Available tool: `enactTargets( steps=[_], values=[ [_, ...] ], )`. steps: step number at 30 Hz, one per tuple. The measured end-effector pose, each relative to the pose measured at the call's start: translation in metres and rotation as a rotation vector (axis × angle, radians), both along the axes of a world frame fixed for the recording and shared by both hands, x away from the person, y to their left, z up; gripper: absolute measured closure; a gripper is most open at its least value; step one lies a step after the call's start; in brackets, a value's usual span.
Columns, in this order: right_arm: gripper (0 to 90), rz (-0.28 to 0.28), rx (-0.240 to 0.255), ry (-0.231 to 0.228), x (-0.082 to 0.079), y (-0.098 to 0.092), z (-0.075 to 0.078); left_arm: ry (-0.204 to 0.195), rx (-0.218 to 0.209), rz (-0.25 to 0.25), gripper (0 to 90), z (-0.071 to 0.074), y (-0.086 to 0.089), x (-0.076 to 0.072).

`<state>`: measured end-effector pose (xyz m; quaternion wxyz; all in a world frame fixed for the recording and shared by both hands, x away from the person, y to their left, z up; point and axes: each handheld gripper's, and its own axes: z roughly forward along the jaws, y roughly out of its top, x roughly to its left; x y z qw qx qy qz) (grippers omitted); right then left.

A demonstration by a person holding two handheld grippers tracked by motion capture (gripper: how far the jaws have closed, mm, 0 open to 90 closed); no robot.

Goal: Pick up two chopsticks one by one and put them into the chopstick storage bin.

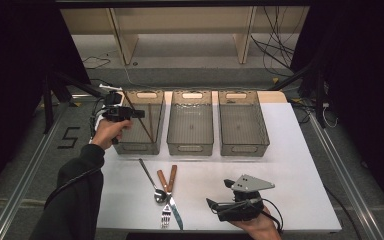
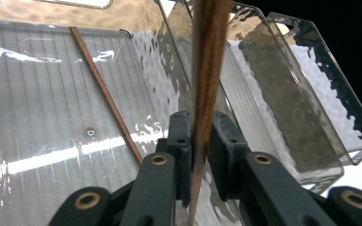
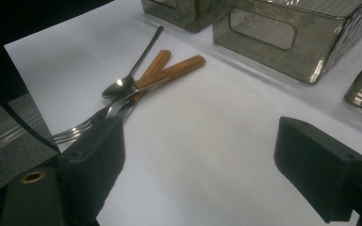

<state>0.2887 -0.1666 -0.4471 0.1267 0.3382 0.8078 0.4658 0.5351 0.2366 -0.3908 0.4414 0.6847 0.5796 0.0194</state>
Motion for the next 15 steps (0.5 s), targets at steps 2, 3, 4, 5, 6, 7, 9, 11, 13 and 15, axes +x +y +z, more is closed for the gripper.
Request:
enactTargets(
  steps=[2, 3, 4, 5, 6, 7, 9, 11, 13, 15],
  values=[
    [17.8, 0.004, -0.004, -0.001, -0.0004, 0.0004, 0.0000, 0.008, 0.024, 0.002, 72.8, -0.0008, -0.0034, 0.0013],
    [17.8, 0.003, -0.003, -0.002, -0.0005, 0.0005, 0.0000, 0.008, 0.032, 0.004, 71.5, -0.0010, -0.0048, 0.0016],
    [17.8, 0.003, -0.004, -0.001, -0.0005, 0.0004, 0.0000, 0.010, 0.041, 0.010, 68.4, -0.0011, -0.0062, 0.0019],
    [17.9, 0.004, -0.004, -0.001, -0.0003, 0.0001, 0.0000, 0.010, 0.053, 0.015, 63.4, -0.0008, -0.0072, 0.0022],
    [17.9, 0.004, -0.004, -0.001, -0.0003, -0.0002, 0.0000, 0.007, 0.063, 0.022, 59.0, -0.0005, -0.0079, 0.0024],
    [18.0, 0.001, -0.001, -0.001, -0.0002, -0.0002, 0.0000, 0.005, 0.067, 0.027, 58.0, -0.0003, -0.0082, 0.0025],
    [18.1, 0.001, 0.000, -0.002, -0.0003, -0.0006, 0.0001, 0.005, 0.076, 0.041, 53.8, -0.0002, -0.0085, 0.0029],
    [18.2, 0.002, 0.000, -0.001, -0.0005, -0.0008, 0.0004, 0.013, 0.096, 0.050, 46.7, -0.0007, -0.0094, 0.0033],
    [18.2, 0.002, 0.000, -0.001, -0.0005, -0.0009, 0.0004, 0.030, 0.112, 0.051, 37.5, -0.0011, -0.0100, 0.0036],
    [18.2, 0.002, 0.001, -0.001, -0.0005, -0.0007, 0.0002, 0.029, 0.109, 0.056, 33.4, -0.0008, -0.0102, 0.0034]
  ],
)
